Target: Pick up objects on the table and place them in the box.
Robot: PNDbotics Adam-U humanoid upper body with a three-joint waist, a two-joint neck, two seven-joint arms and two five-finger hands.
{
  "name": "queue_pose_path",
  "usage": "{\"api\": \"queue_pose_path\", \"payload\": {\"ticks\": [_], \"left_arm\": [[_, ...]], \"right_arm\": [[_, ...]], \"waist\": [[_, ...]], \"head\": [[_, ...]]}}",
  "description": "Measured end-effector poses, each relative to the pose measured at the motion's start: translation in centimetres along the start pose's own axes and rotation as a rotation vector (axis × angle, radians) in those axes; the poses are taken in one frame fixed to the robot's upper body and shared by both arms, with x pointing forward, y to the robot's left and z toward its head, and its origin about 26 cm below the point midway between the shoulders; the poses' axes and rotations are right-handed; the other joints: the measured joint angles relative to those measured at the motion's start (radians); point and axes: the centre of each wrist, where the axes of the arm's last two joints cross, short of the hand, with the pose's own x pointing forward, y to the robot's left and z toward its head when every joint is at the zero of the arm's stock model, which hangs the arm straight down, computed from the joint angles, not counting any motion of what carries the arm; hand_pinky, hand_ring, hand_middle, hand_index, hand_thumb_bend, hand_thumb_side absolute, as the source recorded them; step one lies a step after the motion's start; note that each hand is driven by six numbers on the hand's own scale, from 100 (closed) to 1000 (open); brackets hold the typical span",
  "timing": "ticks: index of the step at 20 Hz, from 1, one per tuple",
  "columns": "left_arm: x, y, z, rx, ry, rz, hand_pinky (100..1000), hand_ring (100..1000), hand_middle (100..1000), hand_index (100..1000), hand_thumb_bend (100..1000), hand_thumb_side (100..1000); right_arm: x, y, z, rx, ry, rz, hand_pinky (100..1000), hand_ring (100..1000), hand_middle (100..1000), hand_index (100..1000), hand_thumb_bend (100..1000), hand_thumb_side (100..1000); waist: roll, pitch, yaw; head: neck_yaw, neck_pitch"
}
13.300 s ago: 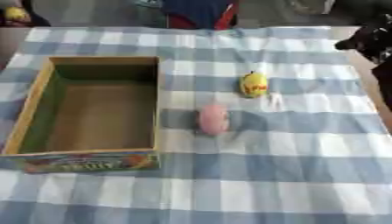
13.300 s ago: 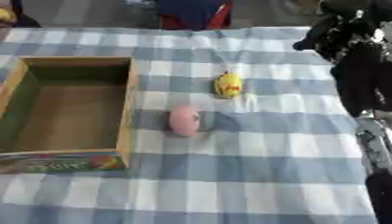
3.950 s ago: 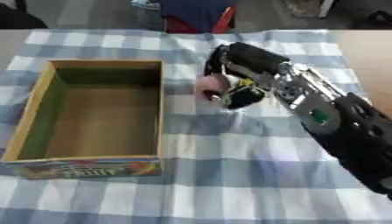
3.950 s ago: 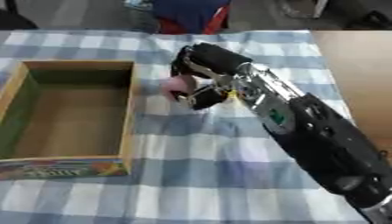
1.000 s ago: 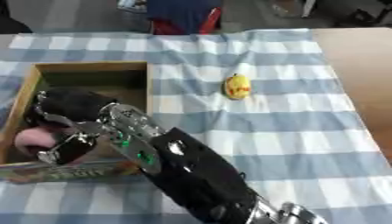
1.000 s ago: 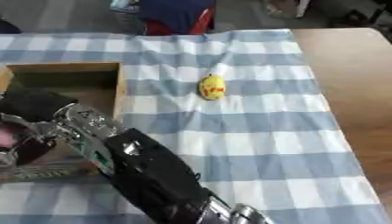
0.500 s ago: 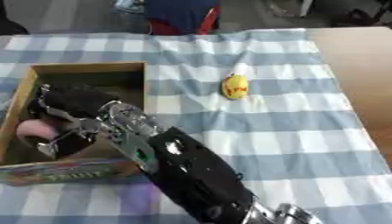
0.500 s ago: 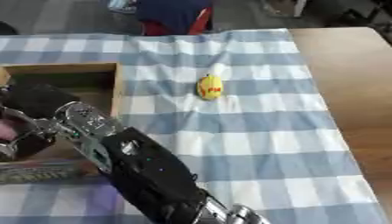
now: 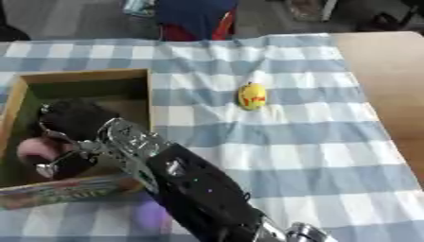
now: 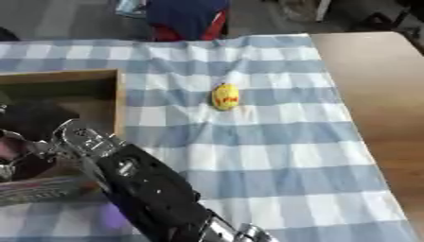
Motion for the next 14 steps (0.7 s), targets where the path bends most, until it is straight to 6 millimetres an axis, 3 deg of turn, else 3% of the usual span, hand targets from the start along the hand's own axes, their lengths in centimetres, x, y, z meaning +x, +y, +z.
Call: {"api": "queue_pose_path", "payload": {"ticks": [3, 9, 14], "left_arm": [[0.0, 0.0, 0.0, 0.0, 0.0, 0.0, 358, 587, 532, 788, 428, 564], [0.0, 0.0, 0.0, -0.001, 0.001, -0.001, 358, 588, 533, 789, 427, 564], [0.0, 0.1, 0.1, -0.001, 0.003, -0.002, 358, 588, 533, 789, 428, 564]], "right_arm": [[0.0, 0.0, 0.0, 0.018, -0.003, 0.019, 600, 737, 580, 964, 100, 905], [0.0, -0.8, -0.1, -0.009, 0.011, 0.045, 629, 791, 650, 1000, 100, 917], [0.2, -2.4, -0.3, -0.058, 0.015, 0.072, 632, 795, 658, 1000, 100, 920]], "waist": [[0.001, 0.0, 0.0], [0.001, 0.0, 0.0], [0.001, -0.005, 0.0]], "head": [[0.0, 0.0], [0.0, 0.0], [-0.001, -0.001]]}}
